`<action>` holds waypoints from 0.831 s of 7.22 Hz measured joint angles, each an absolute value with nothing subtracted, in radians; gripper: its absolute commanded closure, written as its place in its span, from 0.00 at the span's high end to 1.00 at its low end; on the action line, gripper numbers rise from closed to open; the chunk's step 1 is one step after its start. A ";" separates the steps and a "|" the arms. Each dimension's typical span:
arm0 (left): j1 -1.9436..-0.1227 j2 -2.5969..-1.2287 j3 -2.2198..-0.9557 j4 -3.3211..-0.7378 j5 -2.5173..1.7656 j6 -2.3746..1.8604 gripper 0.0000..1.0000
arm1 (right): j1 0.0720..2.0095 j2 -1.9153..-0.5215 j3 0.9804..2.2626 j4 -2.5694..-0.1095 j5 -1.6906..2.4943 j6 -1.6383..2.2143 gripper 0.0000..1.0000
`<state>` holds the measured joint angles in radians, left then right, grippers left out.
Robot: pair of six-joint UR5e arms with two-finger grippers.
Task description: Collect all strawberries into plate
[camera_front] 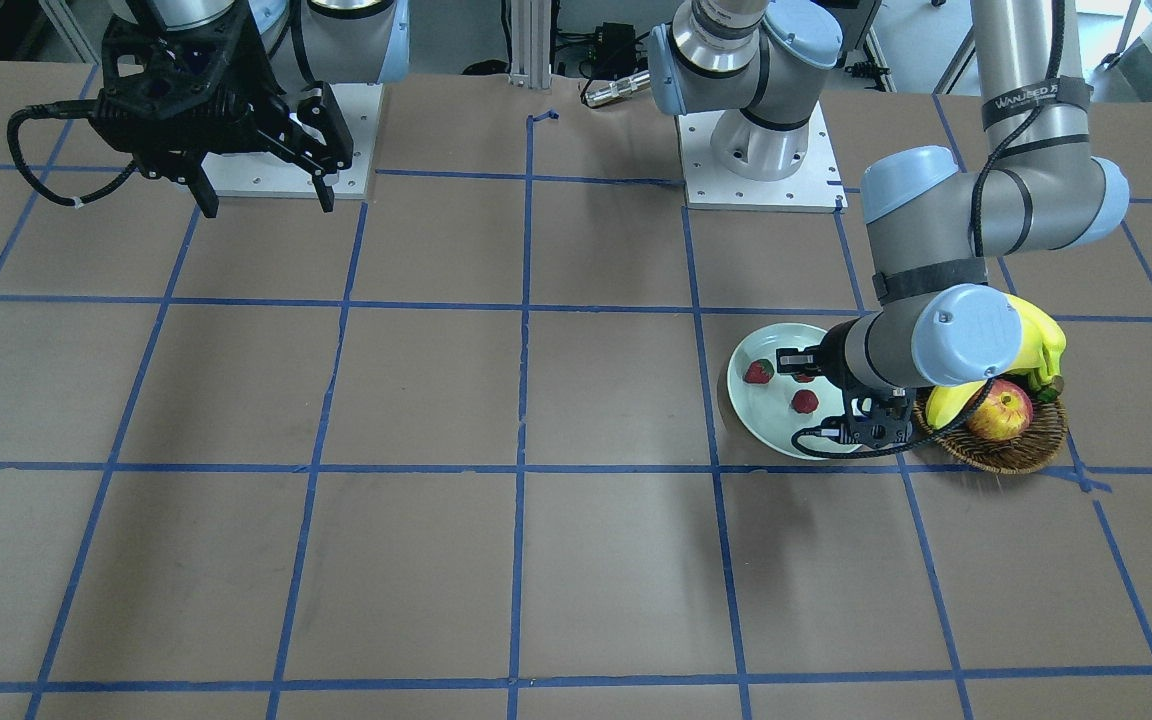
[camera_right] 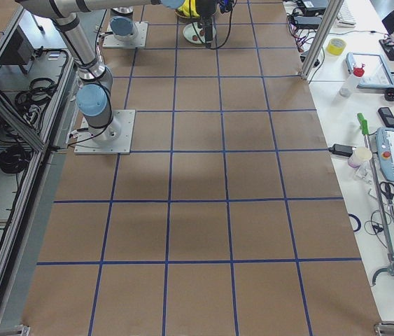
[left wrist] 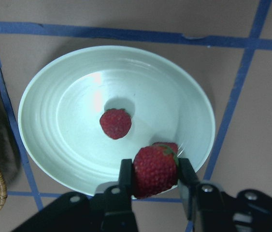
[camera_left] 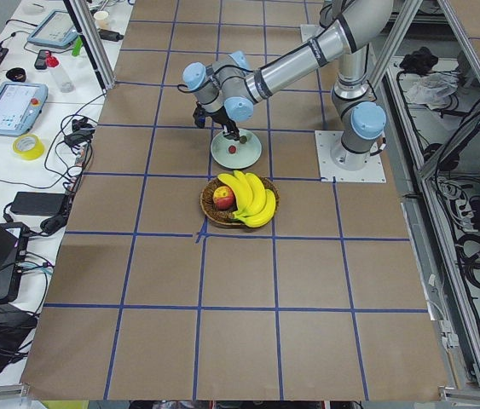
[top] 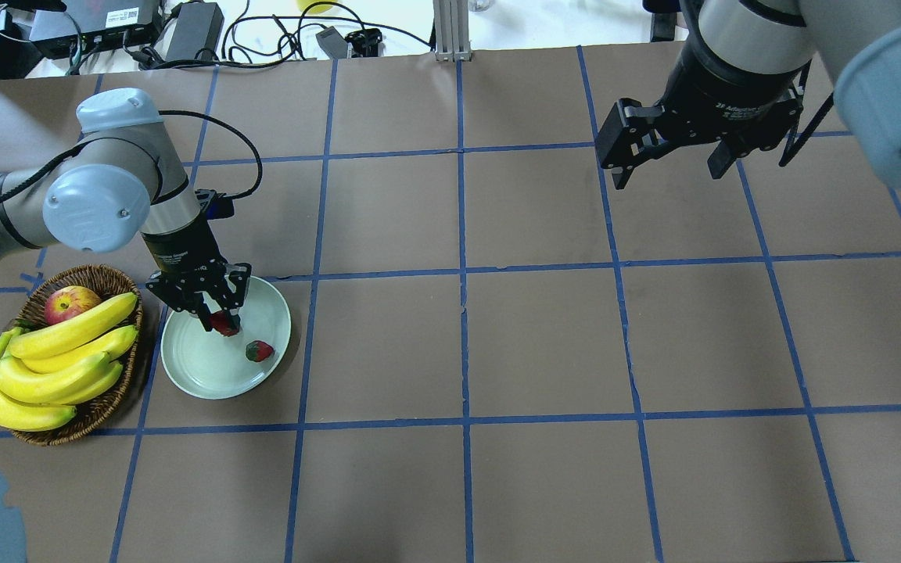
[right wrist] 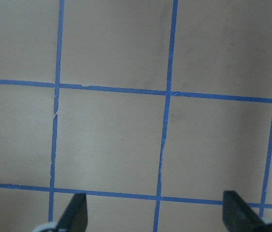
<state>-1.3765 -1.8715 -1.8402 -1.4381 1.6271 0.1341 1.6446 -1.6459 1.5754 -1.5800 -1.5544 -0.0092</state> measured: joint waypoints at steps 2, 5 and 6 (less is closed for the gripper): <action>-1.377 -1.863 -1.838 -1.435 1.628 0.131 1.00 | 1.645 -1.647 1.575 -1.579 -1.556 -0.009 1.00; -1.388 -1.814 -1.672 -1.482 1.619 0.123 1.00 | 1.645 -1.646 1.575 -1.578 -1.555 -0.009 1.00; -1.392 -1.786 -1.601 -1.515 1.619 0.119 1.00 | 1.645 -1.646 1.575 -1.578 -1.555 -0.009 1.00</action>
<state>-1.3919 -1.7861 -1.6009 -1.5145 1.6190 0.1186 1.6449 -1.6460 1.5754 -1.5785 -1.5555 -0.0092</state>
